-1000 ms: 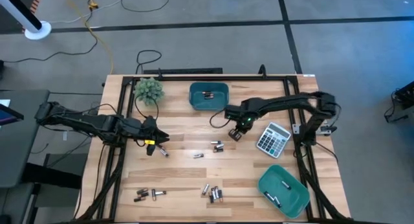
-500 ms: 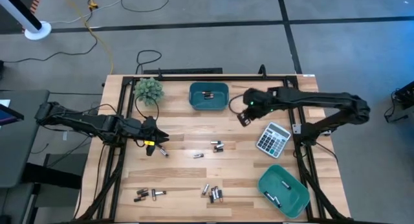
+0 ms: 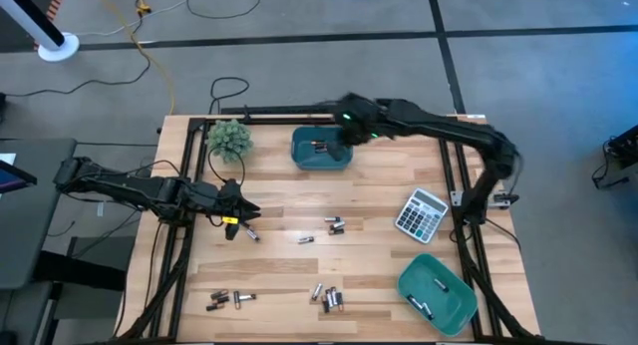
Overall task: Sort batteries
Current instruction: Put the black battery into the blue bin
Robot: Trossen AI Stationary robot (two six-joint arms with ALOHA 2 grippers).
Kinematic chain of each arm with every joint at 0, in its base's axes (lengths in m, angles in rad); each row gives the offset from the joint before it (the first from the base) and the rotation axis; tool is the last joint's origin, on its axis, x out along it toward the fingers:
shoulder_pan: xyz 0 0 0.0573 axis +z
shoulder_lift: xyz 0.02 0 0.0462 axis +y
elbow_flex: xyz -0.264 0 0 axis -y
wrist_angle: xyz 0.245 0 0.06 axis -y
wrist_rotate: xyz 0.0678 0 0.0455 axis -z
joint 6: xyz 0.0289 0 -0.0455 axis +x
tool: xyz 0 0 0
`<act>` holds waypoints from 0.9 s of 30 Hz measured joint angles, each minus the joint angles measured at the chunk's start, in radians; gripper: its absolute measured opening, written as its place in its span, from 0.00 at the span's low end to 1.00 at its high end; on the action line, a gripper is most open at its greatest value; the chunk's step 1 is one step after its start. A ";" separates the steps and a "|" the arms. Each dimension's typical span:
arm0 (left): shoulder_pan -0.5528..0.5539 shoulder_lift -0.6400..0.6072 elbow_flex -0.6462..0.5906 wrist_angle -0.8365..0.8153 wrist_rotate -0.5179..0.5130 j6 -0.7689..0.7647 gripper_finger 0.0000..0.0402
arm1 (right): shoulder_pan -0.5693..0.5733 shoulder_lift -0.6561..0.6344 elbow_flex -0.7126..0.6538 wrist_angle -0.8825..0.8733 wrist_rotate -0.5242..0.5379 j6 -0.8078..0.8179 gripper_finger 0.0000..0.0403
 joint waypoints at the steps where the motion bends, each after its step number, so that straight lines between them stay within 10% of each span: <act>1: 0.000 0.000 0.000 -0.003 0.000 0.000 0.23 | -0.011 0.048 0.050 -0.005 -0.022 -0.018 0.00; 12: 0.000 0.000 0.000 -0.004 0.000 -0.026 0.23 | -0.107 0.513 0.405 -0.227 -0.103 -0.093 0.00; 27: 0.000 0.000 0.000 -0.035 0.000 -0.037 0.23 | -0.070 0.520 0.412 -0.215 -0.108 -0.095 0.00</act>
